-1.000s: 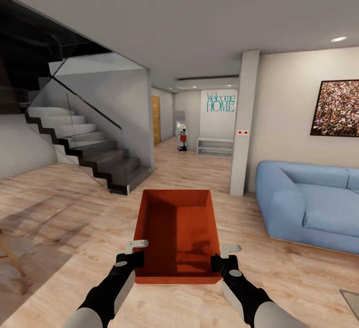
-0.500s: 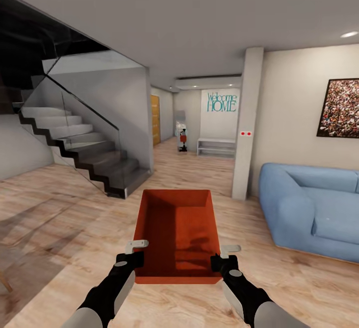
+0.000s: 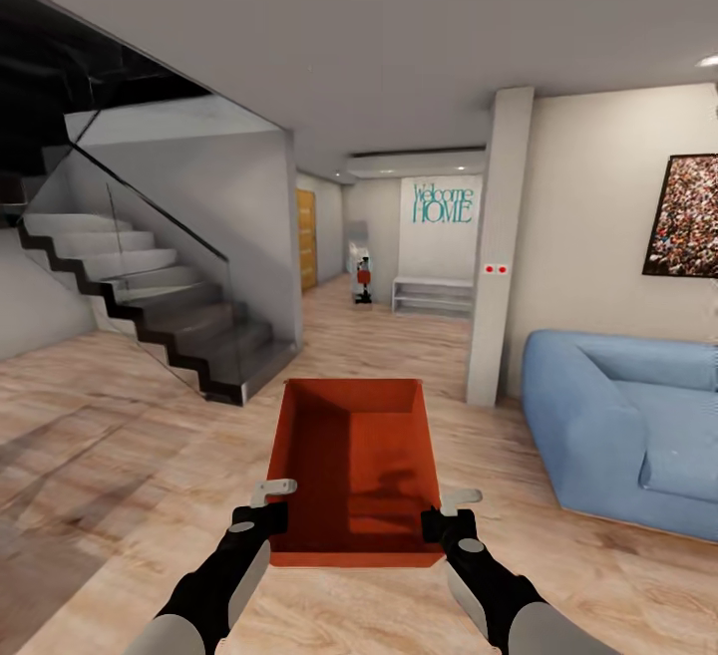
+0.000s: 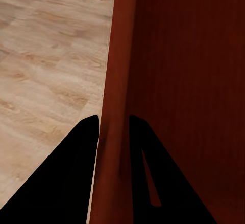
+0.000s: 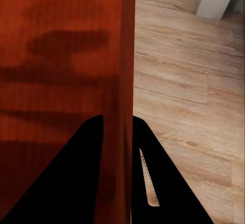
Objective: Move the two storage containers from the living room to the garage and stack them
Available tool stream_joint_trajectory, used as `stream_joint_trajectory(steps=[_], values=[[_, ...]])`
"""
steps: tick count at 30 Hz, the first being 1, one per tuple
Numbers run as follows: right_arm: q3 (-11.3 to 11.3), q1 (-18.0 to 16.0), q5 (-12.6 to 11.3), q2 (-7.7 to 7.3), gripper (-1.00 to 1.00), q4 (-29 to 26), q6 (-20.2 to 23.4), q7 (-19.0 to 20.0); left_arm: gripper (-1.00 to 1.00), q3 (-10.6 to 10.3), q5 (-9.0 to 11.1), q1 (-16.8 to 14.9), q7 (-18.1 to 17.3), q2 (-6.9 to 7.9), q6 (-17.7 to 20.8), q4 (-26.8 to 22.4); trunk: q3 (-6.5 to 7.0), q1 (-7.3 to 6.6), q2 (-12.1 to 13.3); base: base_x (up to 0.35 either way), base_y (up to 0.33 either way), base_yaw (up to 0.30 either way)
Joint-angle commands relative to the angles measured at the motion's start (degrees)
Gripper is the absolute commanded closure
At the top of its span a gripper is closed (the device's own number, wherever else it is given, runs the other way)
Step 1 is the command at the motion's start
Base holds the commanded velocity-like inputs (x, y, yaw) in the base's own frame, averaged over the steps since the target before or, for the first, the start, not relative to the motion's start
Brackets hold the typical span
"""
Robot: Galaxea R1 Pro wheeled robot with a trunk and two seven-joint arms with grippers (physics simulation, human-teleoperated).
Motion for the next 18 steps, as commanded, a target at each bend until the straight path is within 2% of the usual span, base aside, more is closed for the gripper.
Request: stream_joint_trajectory(steps=[1, 8, 18], values=[[0.43, -0.08, -0.62, -0.04, 1.00, -0.04, -0.20, -0.23, 1.00, 0.25, -0.60, -0.04, 2.30, 1.53, 0.47, -0.21, -0.11, 0.04, -0.07, 0.324, 0.000, -0.204], [0.41, -0.08, -0.61, -0.03, 1.00, -0.04, -0.19, -0.23, 1.00, 0.25, -0.61, -0.04, 2.30, 1.54, 0.47, -0.20, -0.27, 0.04, -0.07, 0.324, 0.000, -0.232], [0.22, -0.08, -0.75, -0.04, 1.00, -0.05, -0.19, -0.14, 1.00, 0.27, -0.58, -0.04, 2.30, 1.54, 0.47, -0.19, -0.29, 0.04, -0.07, 0.324, 0.000, -0.024]])
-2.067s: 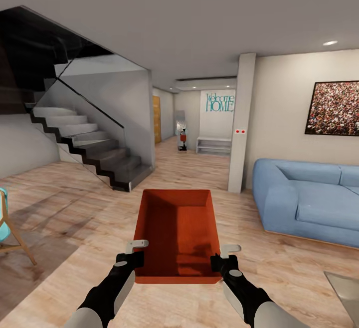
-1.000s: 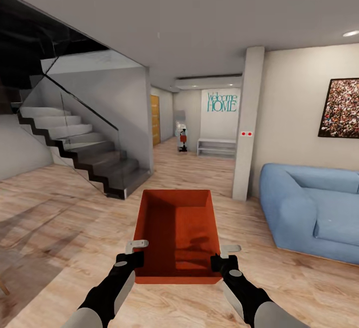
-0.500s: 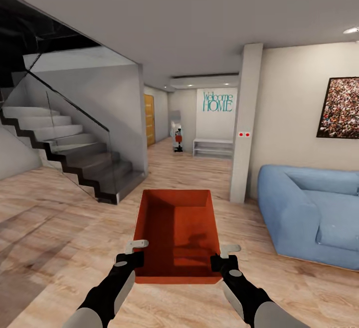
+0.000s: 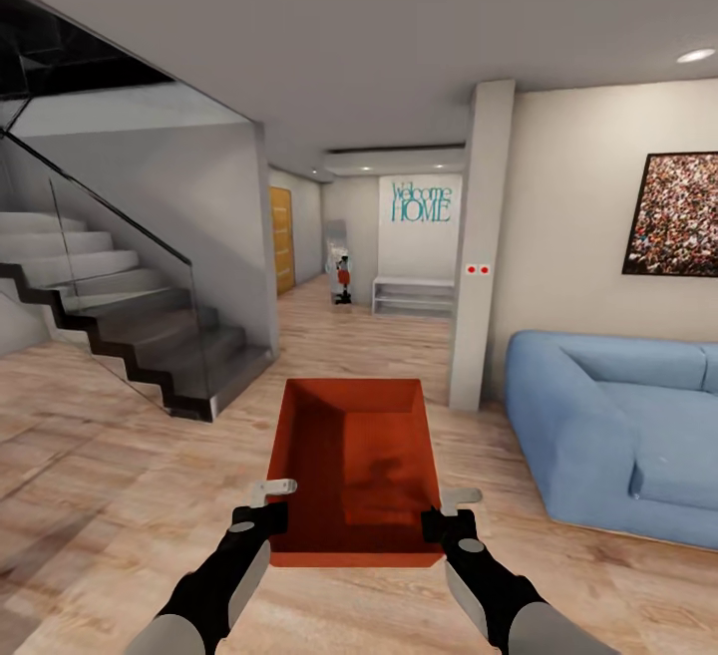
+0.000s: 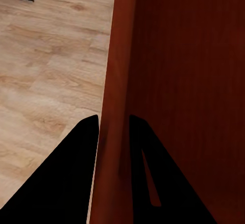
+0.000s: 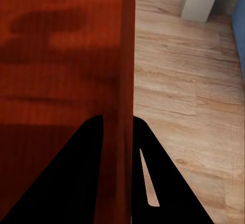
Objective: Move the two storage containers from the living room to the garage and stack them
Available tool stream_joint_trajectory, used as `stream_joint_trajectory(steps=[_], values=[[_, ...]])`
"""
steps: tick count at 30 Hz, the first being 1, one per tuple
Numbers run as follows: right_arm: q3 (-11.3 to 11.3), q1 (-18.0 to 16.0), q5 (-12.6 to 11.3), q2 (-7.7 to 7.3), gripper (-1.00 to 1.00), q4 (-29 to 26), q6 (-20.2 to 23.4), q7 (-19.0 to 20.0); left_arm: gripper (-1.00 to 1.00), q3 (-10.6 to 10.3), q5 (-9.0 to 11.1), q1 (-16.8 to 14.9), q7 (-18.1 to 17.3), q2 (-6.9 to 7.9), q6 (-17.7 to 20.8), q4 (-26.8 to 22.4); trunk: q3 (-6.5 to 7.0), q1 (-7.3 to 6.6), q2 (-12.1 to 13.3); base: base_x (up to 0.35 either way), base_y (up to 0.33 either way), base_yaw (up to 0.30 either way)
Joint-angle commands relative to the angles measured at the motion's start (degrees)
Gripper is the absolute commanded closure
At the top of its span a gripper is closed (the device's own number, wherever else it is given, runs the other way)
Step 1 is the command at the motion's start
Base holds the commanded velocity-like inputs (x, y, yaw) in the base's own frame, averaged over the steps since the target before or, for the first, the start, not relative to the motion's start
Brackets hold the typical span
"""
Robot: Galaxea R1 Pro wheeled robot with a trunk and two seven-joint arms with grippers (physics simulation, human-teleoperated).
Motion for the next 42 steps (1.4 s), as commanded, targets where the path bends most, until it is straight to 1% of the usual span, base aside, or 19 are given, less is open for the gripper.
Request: stream_joint_trajectory(steps=[1, 31, 42], values=[[0.25, -0.08, -0.64, -0.03, 1.00, -0.08, -0.17, -0.21, 1.00, 0.37, -0.62, -0.04, 2.25, 1.53, 0.45, -0.18, -0.09, 0.04, -0.07, 0.324, 0.000, -0.001], [0.22, -0.08, -0.73, -0.03, 1.00, -0.07, -0.26, -0.30, 1.00, 0.36, -0.59, -0.04, 2.26, 1.53, 0.45, -0.09, -0.09, 0.04, -0.07, 0.324, 0.000, 0.000], [0.17, -0.08, -0.75, -0.03, 1.00, -0.12, -0.26, -0.36, 1.00, 0.49, -0.53, -0.04, 2.25, 1.87, 0.45, 0.16, -0.09, 0.04, -0.07, 0.324, 0.000, -0.020]])
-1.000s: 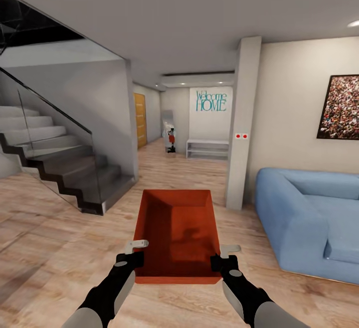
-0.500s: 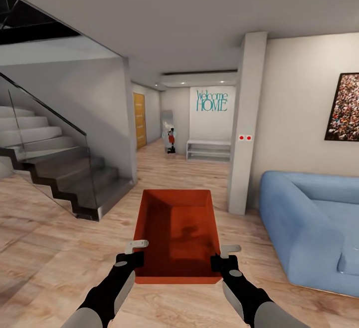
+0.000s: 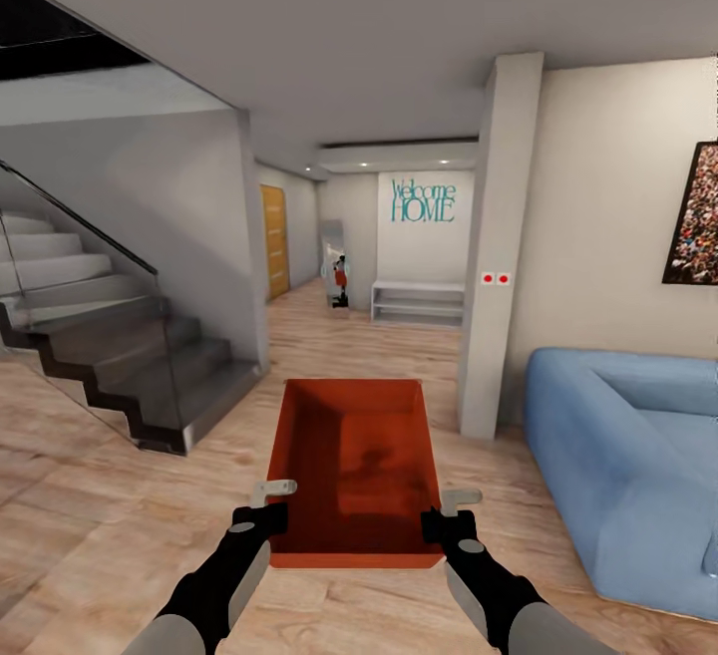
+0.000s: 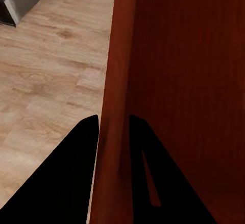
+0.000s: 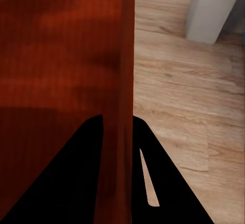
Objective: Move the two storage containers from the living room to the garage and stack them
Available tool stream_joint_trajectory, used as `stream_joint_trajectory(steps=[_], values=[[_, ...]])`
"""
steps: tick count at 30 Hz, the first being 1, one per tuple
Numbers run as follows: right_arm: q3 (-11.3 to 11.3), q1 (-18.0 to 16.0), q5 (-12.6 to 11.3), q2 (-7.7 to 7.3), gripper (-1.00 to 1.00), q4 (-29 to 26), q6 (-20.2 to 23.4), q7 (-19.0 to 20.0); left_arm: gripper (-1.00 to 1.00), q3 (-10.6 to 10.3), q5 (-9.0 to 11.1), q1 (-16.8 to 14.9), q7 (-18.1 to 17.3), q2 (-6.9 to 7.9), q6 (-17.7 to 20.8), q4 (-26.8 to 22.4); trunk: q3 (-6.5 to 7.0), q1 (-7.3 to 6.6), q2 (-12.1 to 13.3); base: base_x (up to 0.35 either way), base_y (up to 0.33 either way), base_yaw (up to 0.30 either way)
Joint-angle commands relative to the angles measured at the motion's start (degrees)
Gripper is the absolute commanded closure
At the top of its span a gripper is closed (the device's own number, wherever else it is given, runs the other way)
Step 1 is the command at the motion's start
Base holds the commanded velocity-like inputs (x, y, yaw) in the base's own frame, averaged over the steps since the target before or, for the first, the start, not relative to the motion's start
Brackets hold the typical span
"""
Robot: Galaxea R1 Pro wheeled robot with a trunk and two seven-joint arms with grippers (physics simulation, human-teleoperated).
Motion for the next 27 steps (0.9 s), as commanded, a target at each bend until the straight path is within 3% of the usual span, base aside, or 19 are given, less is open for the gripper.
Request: stream_joint_trajectory(steps=[1, 7, 27], values=[[-0.26, -0.11, -0.18, 0.01, 1.00, -0.22, -0.19, -0.20, 1.00, 0.55, -0.13, -0.01, 2.50, 1.97, 0.49, -0.08, -0.09, 0.04, -0.07, 0.324, 0.000, -0.167], [-0.21, -0.11, -0.14, 0.07, 1.00, -0.19, -0.19, -0.16, 1.00, 1.99, -0.15, -0.01, 2.50, 1.91, 0.47, -0.08, -0.09, 0.04, -0.07, 0.324, 0.000, -0.065], [-0.29, -0.11, -0.21, 0.06, 1.00, -0.22, -0.17, -0.12, 1.00, 2.13, -0.16, -0.01, 2.50, 1.89, 0.47, -0.08, -0.09, 0.04, -0.07, 0.324, 0.000, -0.001]])
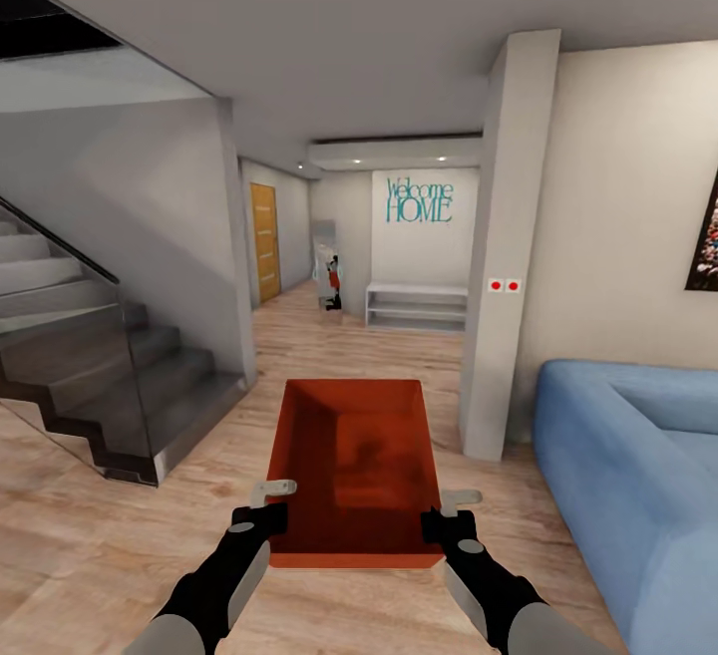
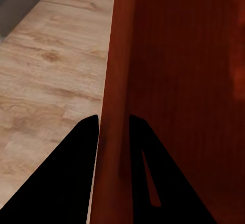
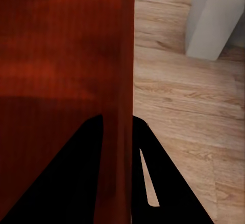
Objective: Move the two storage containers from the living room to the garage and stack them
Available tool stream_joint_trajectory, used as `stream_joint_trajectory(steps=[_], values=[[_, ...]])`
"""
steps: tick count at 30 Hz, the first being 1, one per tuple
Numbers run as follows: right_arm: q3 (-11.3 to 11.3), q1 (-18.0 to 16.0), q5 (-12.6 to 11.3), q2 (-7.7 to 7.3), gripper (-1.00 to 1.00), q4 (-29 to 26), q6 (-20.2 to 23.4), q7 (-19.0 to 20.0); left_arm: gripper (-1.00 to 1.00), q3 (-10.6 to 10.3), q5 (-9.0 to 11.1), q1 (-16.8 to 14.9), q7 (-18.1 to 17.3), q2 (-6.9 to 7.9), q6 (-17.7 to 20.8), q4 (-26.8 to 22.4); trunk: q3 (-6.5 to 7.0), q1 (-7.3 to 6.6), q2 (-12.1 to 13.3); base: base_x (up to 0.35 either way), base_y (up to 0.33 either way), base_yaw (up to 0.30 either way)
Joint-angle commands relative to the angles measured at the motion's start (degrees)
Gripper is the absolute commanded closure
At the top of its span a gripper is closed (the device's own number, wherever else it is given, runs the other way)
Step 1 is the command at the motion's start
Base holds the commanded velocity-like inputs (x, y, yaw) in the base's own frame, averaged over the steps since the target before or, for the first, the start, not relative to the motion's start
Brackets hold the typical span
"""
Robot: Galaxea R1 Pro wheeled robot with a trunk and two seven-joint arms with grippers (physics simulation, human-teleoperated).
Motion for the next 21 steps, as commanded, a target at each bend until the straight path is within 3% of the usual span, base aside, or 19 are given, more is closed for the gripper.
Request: stream_joint_trajectory(steps=[1, 21], values=[[-0.36, -0.11, -0.11, -0.02, 1.00, -0.22, -0.17, 0.08, 1.00, 2.19, -0.16, -0.01, 2.63, 1.78, 0.46, -0.09, -0.09, 0.04, -0.07, 0.324, 0.000, 0.000], [-0.37, -0.11, -0.08, -0.01, 1.00, -0.22, -0.13, 0.03, 1.00, 2.24, -0.16, -0.01, 2.63, 1.79, 0.54, -0.07, -0.09, 0.04, -0.07, 0.325, 0.000, 0.000]])
